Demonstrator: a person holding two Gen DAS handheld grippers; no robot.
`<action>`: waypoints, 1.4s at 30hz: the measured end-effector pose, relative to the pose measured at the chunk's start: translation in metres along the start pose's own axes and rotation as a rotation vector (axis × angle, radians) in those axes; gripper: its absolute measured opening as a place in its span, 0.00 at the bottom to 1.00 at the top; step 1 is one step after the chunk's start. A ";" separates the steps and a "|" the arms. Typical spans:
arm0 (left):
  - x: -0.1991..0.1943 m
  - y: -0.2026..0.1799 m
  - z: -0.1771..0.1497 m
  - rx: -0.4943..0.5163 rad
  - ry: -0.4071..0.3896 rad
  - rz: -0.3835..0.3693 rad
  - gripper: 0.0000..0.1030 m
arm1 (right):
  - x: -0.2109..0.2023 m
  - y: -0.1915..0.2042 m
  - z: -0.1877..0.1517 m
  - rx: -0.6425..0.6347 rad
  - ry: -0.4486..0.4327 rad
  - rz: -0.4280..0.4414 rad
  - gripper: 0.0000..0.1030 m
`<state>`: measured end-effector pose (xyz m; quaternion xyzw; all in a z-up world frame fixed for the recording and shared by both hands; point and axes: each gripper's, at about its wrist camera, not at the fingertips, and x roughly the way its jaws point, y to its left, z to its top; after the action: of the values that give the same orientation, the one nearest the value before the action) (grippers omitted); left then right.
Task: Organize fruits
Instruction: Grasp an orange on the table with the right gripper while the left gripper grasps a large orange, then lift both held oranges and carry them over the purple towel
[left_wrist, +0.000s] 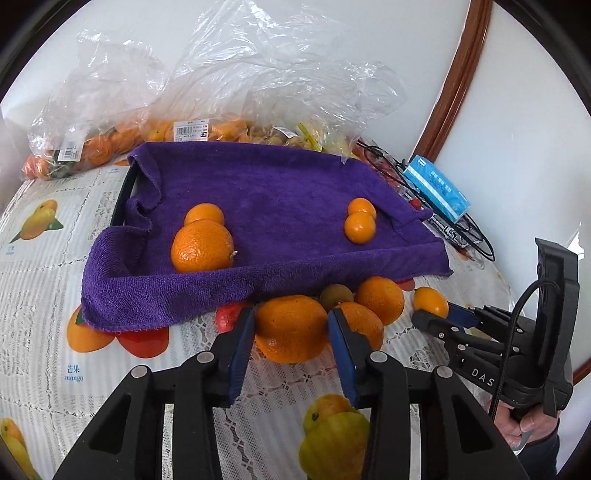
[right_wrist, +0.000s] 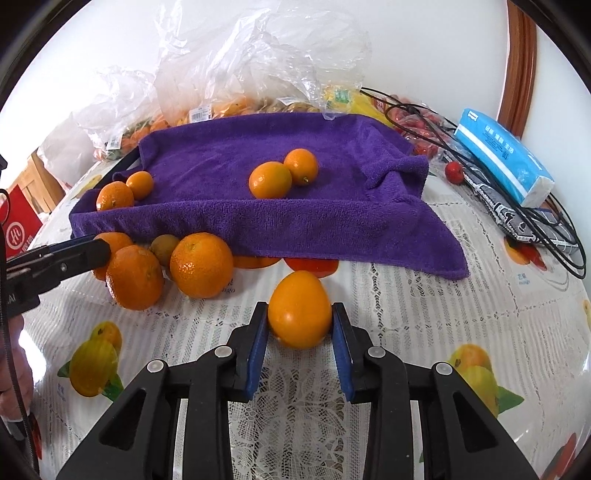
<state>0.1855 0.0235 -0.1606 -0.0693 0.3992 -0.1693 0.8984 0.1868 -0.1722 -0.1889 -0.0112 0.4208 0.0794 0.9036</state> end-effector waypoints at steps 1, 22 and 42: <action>0.002 0.000 0.000 0.002 0.006 0.007 0.41 | 0.000 0.000 0.000 0.000 0.000 -0.001 0.32; 0.008 -0.018 -0.005 0.085 0.009 0.041 0.38 | -0.006 0.000 -0.006 0.010 -0.003 0.005 0.32; -0.024 0.003 0.009 -0.030 -0.102 0.024 0.38 | -0.039 -0.003 0.024 0.040 -0.110 -0.015 0.32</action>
<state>0.1777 0.0348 -0.1387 -0.0864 0.3561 -0.1488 0.9185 0.1807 -0.1788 -0.1436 0.0080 0.3718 0.0647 0.9260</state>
